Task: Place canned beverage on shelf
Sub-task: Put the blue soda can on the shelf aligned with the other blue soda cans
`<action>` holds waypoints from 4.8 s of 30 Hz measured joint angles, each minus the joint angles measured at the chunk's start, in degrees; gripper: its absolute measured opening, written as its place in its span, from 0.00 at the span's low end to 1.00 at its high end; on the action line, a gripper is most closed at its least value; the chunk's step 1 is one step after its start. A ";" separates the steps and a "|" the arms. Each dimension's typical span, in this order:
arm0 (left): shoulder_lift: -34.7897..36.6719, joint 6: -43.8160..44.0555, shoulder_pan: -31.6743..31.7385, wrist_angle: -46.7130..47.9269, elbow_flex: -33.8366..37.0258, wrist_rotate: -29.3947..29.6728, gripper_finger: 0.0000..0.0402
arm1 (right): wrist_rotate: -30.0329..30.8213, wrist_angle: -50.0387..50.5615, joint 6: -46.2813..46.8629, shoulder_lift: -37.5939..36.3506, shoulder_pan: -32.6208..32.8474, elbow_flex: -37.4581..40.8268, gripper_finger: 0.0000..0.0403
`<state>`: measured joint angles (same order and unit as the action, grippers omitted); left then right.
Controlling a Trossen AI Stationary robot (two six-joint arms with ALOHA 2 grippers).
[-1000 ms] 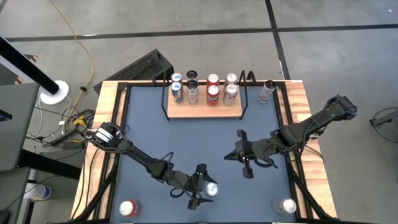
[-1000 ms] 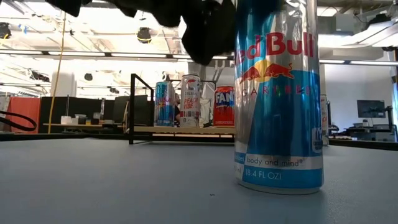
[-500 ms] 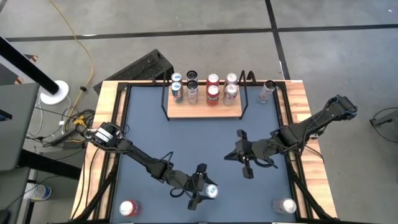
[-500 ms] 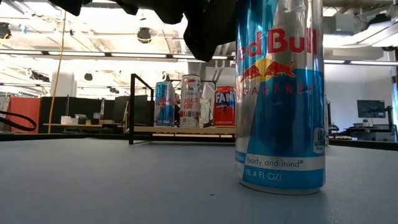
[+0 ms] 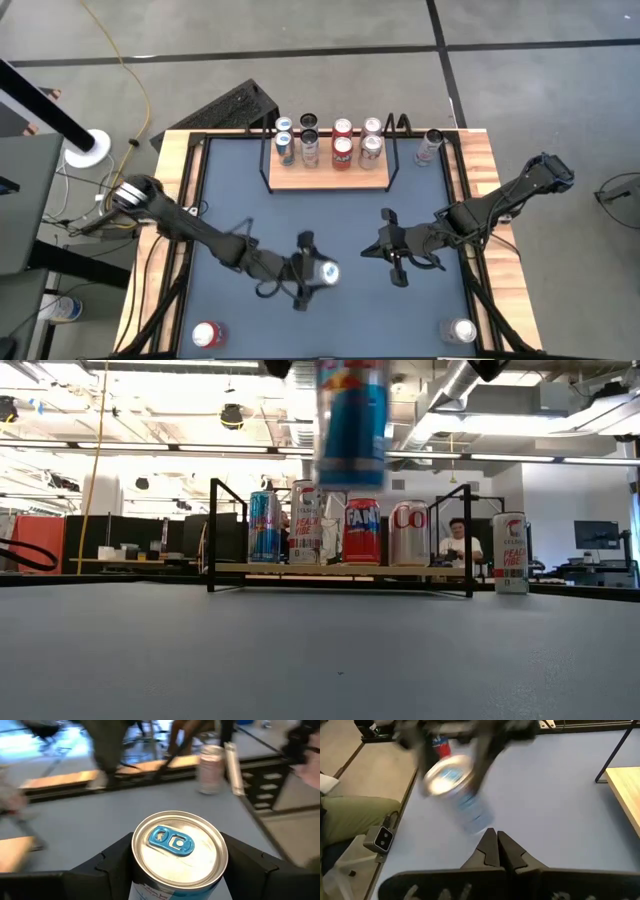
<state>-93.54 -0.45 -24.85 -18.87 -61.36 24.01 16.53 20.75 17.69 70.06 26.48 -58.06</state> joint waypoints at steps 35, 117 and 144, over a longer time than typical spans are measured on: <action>24.91 2.21 32.44 2.60 20.13 -4.04 0.57 | -20.53 -16.29 -22.78 -2.44 -24.09 7.12 0.00; 5.16 13.93 31.44 -14.83 18.30 18.31 0.57 | -24.25 -20.94 -24.63 -2.25 -28.00 10.19 0.00; 2.40 16.02 36.60 -15.28 18.34 9.08 0.74 | -24.25 -19.87 -24.19 -2.23 -27.98 10.19 0.00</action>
<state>-91.13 15.57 11.75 -34.15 -43.03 33.09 -7.73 0.89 -6.50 67.83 -1.50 -47.88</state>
